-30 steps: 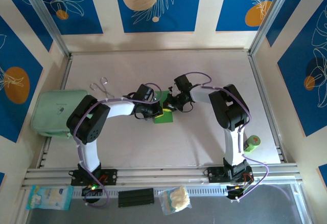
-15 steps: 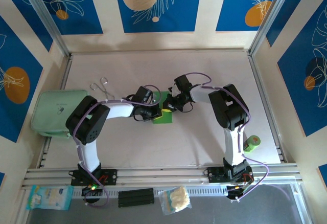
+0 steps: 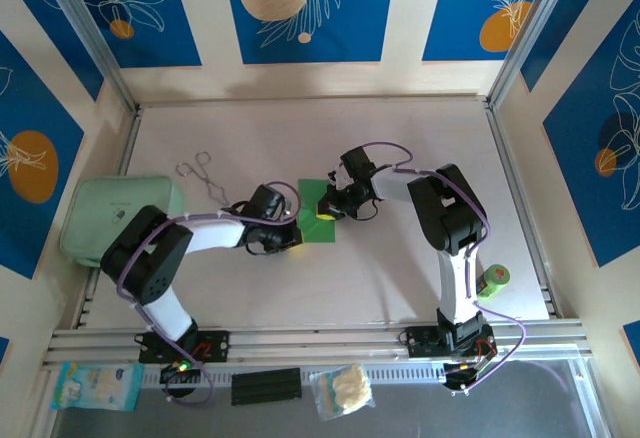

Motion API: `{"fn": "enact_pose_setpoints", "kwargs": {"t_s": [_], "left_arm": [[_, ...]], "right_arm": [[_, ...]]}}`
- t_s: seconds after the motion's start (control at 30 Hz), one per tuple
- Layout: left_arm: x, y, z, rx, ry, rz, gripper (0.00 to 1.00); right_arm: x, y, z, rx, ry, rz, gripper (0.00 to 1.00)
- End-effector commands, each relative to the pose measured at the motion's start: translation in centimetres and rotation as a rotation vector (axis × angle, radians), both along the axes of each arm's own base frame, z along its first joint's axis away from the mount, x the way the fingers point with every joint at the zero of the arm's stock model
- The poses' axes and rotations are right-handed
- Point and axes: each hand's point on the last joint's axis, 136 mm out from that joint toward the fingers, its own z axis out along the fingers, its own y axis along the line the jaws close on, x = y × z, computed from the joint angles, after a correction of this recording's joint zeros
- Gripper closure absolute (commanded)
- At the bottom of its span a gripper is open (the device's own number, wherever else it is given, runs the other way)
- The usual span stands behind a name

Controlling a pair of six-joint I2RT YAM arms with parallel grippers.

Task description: Fold a paper plane with a square sheet of paper (pick it up from the middle)

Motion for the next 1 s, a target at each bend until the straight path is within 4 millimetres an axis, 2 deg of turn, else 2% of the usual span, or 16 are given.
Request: {"fn": "enact_pose_setpoints", "kwargs": {"t_s": [0.0,0.13,0.23,0.3,0.4,0.53,0.63,0.77,0.97], "left_arm": [[-3.4,3.1,-2.1,0.131,0.112,0.012,0.97],[-1.2,1.3,1.1,0.055,0.033,0.011,0.94],[0.7,-0.3,3.6,-0.006,-0.024,0.004,0.91],[2.0,-1.0,4.6,-0.019,-0.054,0.009,0.89],[3.5,-1.7,4.8,-0.009,-0.077,0.018,0.88],[5.4,-2.8,4.5,-0.008,-0.079,0.024,0.88],[6.3,-3.2,4.2,0.014,-0.088,0.016,0.92],[7.7,-2.7,3.8,0.071,-0.112,0.042,0.95],[8.4,-2.3,2.7,0.100,-0.109,0.069,0.97]], "right_arm": [[-1.9,-3.6,-5.4,-0.191,0.108,-0.031,1.00],[-1.5,-2.7,-4.0,-0.144,0.093,-0.023,1.00],[-0.6,-1.3,-1.3,-0.071,0.071,-0.016,1.00],[-0.2,-0.6,0.9,-0.020,0.057,-0.024,0.97],[0.3,0.3,3.9,0.047,0.031,-0.037,0.89],[0.8,0.1,6.6,0.082,0.012,-0.082,0.83],[1.0,-1.2,6.9,0.052,0.030,-0.157,0.79],[0.7,-3.1,5.8,0.013,0.071,-0.248,0.71],[0.1,-3.5,4.5,-0.016,0.125,-0.289,0.66]]}}
